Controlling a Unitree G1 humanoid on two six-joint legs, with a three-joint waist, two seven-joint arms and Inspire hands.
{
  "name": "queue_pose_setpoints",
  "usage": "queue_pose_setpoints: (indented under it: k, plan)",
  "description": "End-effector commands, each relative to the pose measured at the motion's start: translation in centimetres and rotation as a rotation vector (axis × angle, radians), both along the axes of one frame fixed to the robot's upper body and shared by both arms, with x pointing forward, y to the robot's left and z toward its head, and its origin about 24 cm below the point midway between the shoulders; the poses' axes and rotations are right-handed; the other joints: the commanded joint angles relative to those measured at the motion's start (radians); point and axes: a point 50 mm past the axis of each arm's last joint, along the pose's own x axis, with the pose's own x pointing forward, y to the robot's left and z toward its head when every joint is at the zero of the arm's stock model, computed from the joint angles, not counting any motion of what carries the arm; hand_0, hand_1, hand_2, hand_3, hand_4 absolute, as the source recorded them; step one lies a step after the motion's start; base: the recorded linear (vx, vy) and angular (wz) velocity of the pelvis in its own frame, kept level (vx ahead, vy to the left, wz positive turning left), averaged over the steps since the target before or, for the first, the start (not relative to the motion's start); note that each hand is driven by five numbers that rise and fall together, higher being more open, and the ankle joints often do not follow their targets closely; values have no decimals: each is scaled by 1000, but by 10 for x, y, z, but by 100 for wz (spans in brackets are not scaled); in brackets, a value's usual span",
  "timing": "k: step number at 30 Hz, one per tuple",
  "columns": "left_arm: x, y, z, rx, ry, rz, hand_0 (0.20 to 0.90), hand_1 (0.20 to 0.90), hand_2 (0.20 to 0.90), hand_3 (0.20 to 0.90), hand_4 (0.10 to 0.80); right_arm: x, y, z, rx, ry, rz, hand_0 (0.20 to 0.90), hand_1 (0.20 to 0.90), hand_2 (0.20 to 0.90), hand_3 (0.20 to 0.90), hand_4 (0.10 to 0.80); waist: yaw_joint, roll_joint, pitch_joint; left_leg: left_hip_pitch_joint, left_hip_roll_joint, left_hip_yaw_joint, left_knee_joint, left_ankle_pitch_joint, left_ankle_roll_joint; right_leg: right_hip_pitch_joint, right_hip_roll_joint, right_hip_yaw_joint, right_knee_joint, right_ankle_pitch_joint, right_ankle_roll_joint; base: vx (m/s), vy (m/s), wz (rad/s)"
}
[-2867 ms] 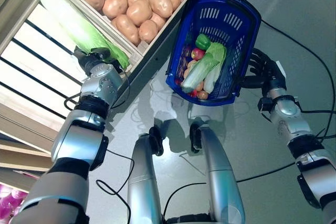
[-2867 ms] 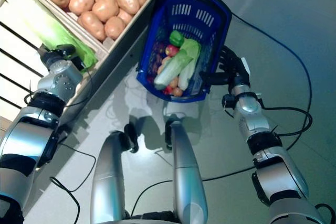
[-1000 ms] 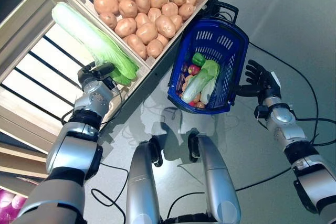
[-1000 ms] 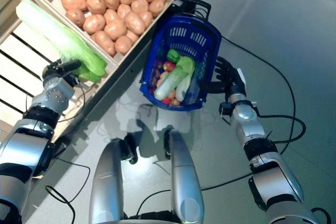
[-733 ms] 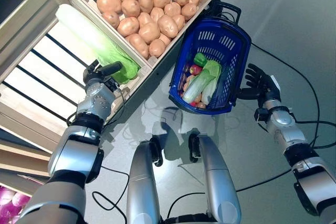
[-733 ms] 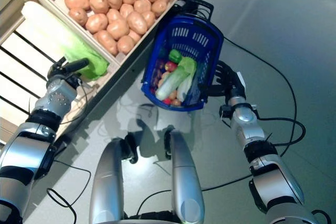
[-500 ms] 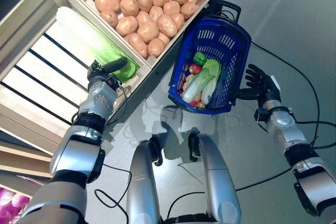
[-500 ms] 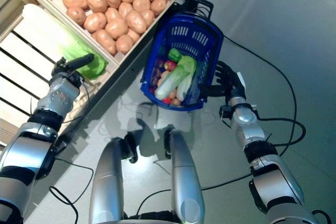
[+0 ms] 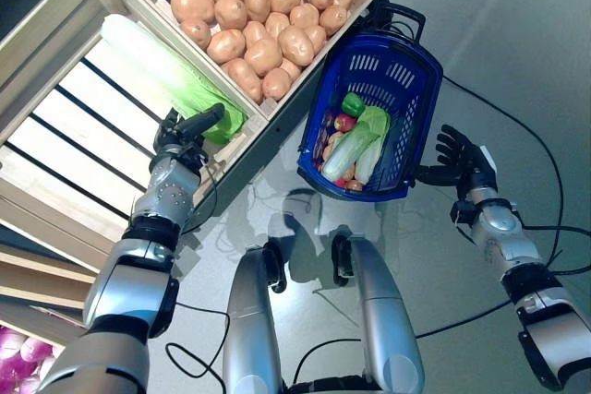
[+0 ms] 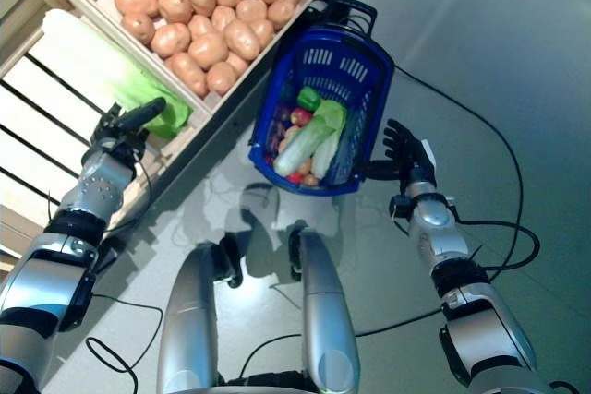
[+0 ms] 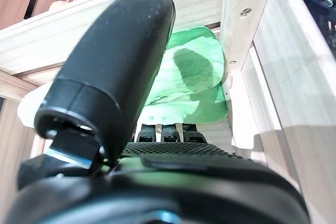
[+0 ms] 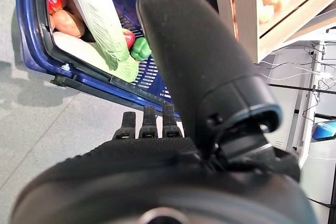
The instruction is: Put vegetables into the basket
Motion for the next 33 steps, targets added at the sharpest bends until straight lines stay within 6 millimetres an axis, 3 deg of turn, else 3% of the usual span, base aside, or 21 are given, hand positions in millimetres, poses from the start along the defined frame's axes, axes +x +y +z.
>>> queue_pose_setpoints:
  k: [1,14,26,28,29,33]
  plan:
    - [13,-29,54,69,-175,-84,900,900,900,900,800,9,-1,46,33,-199,-1,900,900,900,900,800,1,15,-22,75,0,23,-13,-76,25,70,-28,-58,-40,22,-46,0,0,0]
    - [22,-31,88,101,-194,0,900,900,900,900,800,15,-9,56,20,-201,-3,900,900,900,900,800,-24,13,-6,15,11,35,13,-78,27,4,-15,-34,-19,34,-38,-4,11,-1]
    - [21,-5,109,87,-104,251,900,900,900,900,800,18,-21,67,17,-202,-44,900,900,900,900,800,-46,5,-6,-57,29,43,30,-69,28,-69,-2,-20,-10,50,-34,-15,0,-6]
    - [20,-3,113,74,-118,274,542,542,542,542,562,17,-25,65,19,-198,-49,900,900,900,900,800,-49,6,-6,-64,31,44,29,-68,28,-77,1,-18,-12,51,-33,-25,-5,-5]
    - [20,-2,113,71,-118,278,300,300,300,300,400,17,-27,65,19,-196,-50,900,900,900,900,800,-50,6,-6,-65,31,45,27,-68,29,-79,1,-17,-12,51,-33,-17,-3,-5]
    - [17,5,114,59,-113,313,300,300,300,300,400,14,-31,62,23,-196,-56,900,900,900,900,800,-53,7,-6,-71,35,46,28,-69,30,-85,2,-15,-14,52,-35,-22,-8,-5]
